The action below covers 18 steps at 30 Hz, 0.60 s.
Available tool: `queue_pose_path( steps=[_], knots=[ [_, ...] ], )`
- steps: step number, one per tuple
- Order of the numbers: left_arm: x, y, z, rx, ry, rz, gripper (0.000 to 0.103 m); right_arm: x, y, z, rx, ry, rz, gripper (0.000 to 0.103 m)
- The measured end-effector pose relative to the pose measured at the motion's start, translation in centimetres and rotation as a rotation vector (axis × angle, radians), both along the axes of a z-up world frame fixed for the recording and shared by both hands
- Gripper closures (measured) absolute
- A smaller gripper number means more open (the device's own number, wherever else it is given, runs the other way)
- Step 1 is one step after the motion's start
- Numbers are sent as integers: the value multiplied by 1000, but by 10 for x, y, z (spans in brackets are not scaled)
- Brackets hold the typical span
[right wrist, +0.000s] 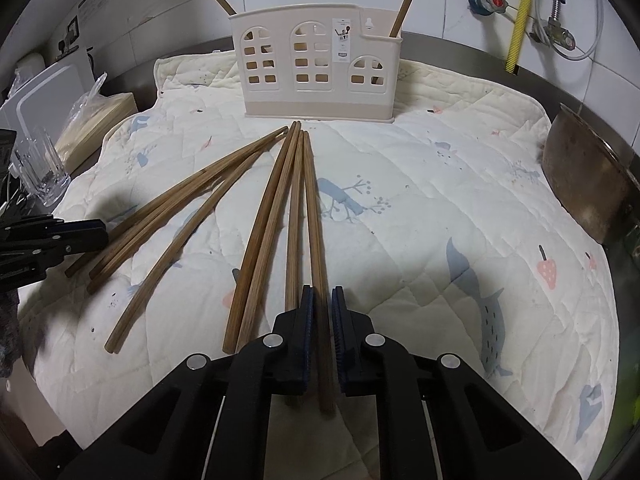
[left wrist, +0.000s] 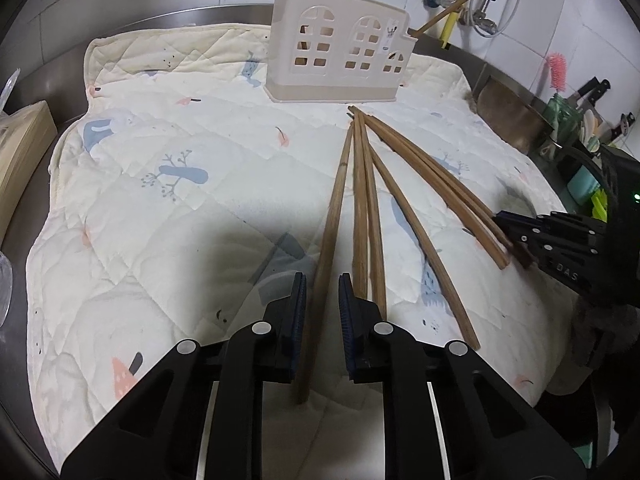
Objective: Organize utensils
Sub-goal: 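Close the right tool on another chopstick while the left tool grasps a chopstick too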
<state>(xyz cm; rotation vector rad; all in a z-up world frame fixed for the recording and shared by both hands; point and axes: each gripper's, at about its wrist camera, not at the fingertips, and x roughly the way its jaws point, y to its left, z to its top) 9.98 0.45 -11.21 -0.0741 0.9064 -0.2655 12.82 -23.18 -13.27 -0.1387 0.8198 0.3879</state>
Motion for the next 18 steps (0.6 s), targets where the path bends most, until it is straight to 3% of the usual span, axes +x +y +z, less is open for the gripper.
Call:
queue_pose_path(
  steps=[8,13,18],
  knots=[
    [6,-3,-6,9,19,-4,87,0,-1,0,0,-1,0,94],
    [7,-8,-7,42,17,-2,93,0,0,0,-8,-6,0,94],
    [7,-7,-2,26,15,2,96,-1,0,0,-7,-14,-6,95]
  ],
)
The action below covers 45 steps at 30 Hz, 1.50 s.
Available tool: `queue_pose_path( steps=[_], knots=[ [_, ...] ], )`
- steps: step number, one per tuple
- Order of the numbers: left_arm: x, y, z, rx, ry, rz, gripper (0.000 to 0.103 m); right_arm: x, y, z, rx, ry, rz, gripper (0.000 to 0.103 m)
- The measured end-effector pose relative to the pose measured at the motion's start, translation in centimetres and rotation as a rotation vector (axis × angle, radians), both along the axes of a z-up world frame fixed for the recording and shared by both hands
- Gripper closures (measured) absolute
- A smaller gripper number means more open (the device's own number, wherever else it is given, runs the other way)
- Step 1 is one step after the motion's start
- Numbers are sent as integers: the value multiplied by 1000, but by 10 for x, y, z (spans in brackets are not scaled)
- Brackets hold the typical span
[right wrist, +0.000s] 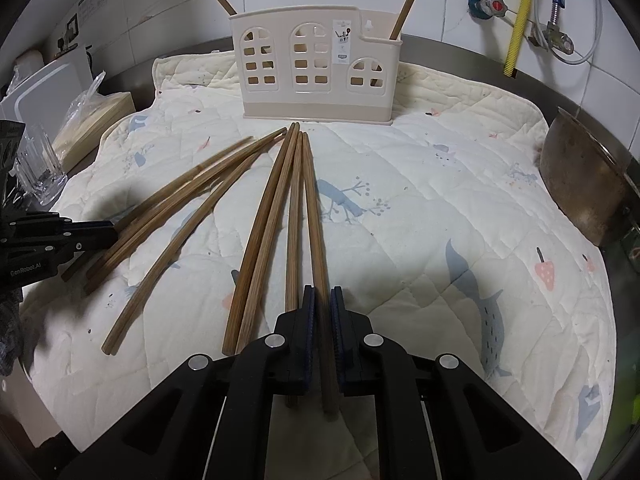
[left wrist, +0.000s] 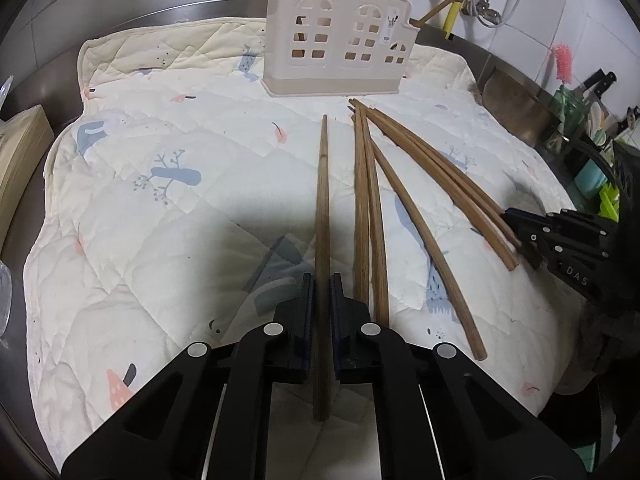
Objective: Organize utensils
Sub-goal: 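Close the right tool on another chopstick while the left tool grasps a chopstick too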
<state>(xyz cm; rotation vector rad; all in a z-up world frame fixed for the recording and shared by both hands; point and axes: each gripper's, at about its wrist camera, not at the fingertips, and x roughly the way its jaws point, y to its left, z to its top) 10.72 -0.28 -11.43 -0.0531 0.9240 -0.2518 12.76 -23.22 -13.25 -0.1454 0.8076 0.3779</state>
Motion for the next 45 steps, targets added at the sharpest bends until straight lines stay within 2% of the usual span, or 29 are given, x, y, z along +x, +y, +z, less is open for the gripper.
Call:
queue_pose_path(
  steps=[8,15,19,22,33,45],
  knots=[
    [-9,6,27,-13,-64,5,96,-6,-3,12,28,-32,-10,96],
    [-16,5,53,-33,-112,-26,96,-15,-8,42,69,-114,-15,96],
    [-15,3,44,-20,-83,-32,96,-18,-8,52,86,-143,-19,96],
    [-15,5,30,-19,-42,-17,96,-18,-10,51,95,-135,-23,96],
    [-11,7,0,6,12,-4,96,-19,-13,43,108,-112,-34,96],
    [-17,6,-6,9,-5,13,94,-21,-13,44,113,-118,-40,96]
  ],
)
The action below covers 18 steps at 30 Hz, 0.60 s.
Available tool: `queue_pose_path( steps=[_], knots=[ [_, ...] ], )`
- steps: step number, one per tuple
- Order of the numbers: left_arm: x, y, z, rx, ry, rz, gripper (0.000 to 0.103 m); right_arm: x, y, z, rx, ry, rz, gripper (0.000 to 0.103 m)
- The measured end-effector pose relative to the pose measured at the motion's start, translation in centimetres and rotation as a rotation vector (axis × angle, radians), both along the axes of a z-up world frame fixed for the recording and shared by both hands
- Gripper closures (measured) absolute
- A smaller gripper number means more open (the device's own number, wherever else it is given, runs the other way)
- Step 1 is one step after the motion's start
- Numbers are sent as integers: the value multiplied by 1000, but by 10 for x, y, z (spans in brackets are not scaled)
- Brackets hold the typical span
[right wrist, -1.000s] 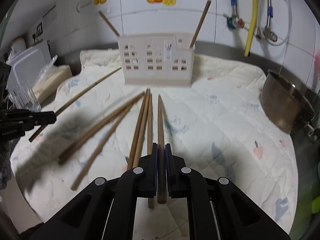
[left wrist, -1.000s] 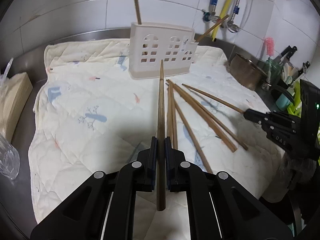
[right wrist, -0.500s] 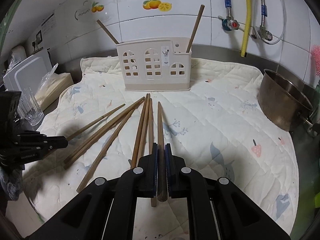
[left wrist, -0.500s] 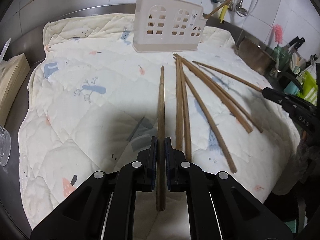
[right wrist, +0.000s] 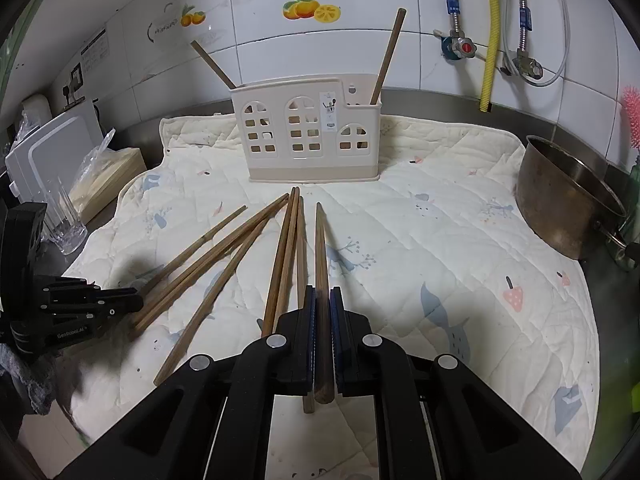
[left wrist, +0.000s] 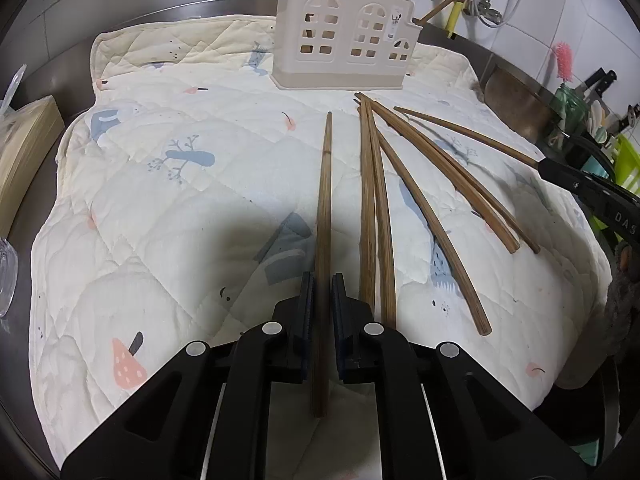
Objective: Organize utensils
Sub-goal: 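Close the right tool on another chopstick while the left tool grasps a chopstick too, then raise the right tool's chopstick over the white holder while the left tool carries its chopstick there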
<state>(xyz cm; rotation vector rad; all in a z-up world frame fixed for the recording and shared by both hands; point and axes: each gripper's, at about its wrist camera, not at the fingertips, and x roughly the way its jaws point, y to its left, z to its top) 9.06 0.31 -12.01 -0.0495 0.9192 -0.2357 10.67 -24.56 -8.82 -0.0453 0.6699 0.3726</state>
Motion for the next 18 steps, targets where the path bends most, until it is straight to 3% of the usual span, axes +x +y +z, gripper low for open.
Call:
queue_pose_path(
  steps=[9,18],
  knots=[
    [-2,4,11,-11,-6,26,96,-2,3,15,5,-31,2,96],
    [-9,6,70,-4,-140,6,96,3,7,50,9,-100,19,96]
  ],
)
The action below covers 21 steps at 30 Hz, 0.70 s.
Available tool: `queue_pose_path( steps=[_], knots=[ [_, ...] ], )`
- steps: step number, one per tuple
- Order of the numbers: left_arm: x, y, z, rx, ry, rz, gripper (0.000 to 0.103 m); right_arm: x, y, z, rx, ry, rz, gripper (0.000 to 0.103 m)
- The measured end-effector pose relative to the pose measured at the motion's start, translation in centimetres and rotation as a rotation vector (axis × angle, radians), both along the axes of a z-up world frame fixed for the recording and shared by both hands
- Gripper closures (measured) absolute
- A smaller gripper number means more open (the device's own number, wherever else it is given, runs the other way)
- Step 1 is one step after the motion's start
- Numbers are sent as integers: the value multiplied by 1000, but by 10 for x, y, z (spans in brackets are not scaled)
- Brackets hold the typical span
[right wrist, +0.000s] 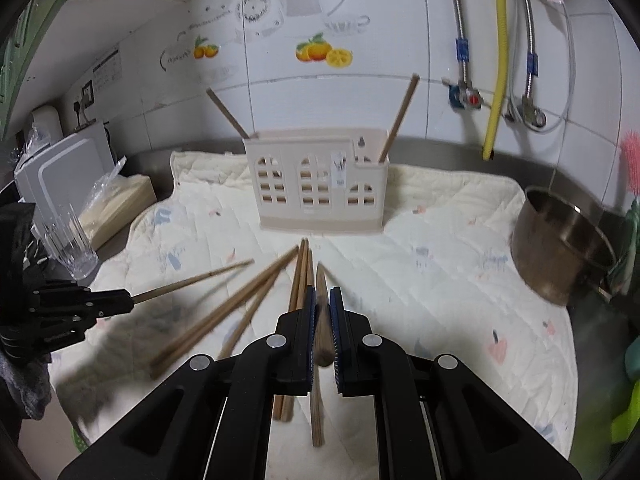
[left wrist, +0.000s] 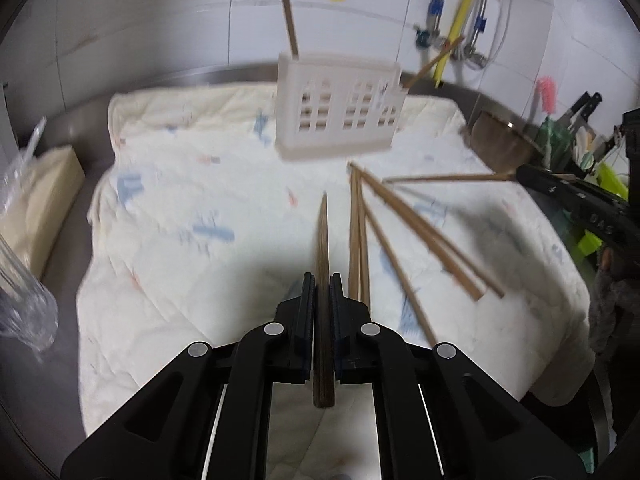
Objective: Organize utensils
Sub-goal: 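Raise the right tool's chopstick over the white holder while the left tool carries its chopstick there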
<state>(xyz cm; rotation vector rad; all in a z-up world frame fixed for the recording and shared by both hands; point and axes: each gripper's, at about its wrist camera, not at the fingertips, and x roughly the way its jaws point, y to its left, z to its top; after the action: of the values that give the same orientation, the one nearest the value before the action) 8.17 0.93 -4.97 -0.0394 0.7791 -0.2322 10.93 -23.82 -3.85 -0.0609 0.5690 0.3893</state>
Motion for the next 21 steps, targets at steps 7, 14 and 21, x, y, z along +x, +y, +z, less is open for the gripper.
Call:
queue_pose_path(
  steps=[7,14,21],
  knots=[
    [7,-1,25,18,-51,-13,97,9,10,20,-16,-26,25,96],
    [20,-1,53,19,-102,-22,97,37,9,48,-1,7,46,96],
    [37,-5,95,2,-166,-57,97,60,5,96,-20,-27,60,96]
  ],
)
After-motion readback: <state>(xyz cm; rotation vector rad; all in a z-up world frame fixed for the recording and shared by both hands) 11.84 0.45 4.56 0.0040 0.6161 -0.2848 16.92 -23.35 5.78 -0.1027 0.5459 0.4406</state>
